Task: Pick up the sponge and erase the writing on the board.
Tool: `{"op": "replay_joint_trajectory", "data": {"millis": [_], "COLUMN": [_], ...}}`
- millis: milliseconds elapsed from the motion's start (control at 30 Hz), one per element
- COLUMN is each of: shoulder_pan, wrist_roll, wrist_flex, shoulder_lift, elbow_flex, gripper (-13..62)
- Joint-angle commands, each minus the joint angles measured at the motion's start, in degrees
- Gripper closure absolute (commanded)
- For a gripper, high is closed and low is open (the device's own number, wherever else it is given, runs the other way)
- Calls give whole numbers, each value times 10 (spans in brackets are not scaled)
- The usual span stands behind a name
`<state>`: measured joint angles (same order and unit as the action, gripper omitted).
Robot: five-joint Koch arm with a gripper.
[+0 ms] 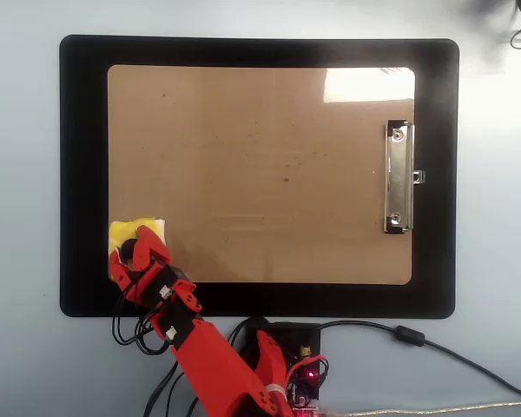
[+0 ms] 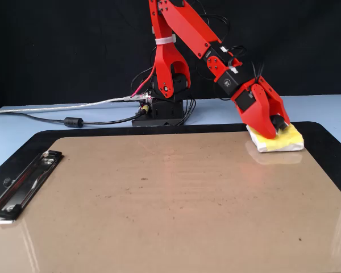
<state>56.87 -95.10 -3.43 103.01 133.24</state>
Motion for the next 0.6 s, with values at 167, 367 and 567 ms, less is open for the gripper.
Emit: {"op": "replay_joint_trajectory", "data": {"millis": [167,367,567], "shoulder_pan": [0,-74,-323], "wrist_roll": [-16,-12,130], "wrist_flex": [-221,-533,-701], "shoulder_lift": [178,263,260], "elbow_flex": [-60,-206,-289], "gripper": [171,171,171]}}
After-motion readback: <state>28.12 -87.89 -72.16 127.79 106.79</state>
